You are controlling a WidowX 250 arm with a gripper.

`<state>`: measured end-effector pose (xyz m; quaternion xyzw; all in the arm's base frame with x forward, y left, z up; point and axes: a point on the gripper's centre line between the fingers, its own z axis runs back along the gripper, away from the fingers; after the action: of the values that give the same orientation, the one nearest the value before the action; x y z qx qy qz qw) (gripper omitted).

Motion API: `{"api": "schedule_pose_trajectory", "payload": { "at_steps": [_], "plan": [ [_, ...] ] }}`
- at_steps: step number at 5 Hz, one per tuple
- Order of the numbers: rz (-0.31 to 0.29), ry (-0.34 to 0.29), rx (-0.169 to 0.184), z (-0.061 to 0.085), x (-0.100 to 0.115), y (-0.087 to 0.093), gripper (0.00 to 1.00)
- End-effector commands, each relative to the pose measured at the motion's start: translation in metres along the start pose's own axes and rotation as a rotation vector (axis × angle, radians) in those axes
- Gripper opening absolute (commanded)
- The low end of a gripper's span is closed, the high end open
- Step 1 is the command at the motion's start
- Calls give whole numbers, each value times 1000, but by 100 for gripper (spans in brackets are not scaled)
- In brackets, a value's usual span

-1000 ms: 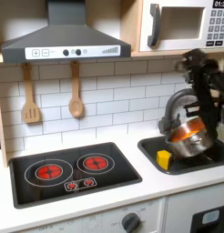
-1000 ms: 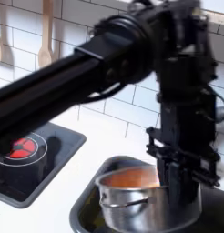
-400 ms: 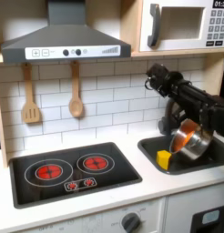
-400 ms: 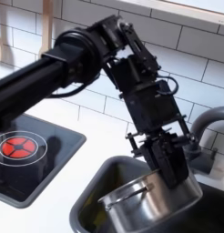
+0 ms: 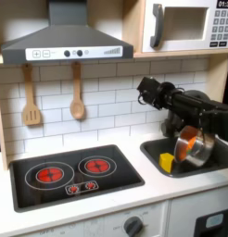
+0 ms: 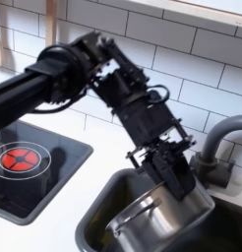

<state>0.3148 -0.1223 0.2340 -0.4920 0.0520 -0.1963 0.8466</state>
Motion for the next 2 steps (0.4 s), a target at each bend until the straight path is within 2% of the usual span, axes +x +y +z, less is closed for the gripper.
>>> {"api": "schedule_pose_trajectory", "payload": {
  "at_steps": [1,2],
  "plan": [
    [78,-121,-182,4,-2,6,0],
    [104,-167,-237,7,-2,11,0]
  ]
}}
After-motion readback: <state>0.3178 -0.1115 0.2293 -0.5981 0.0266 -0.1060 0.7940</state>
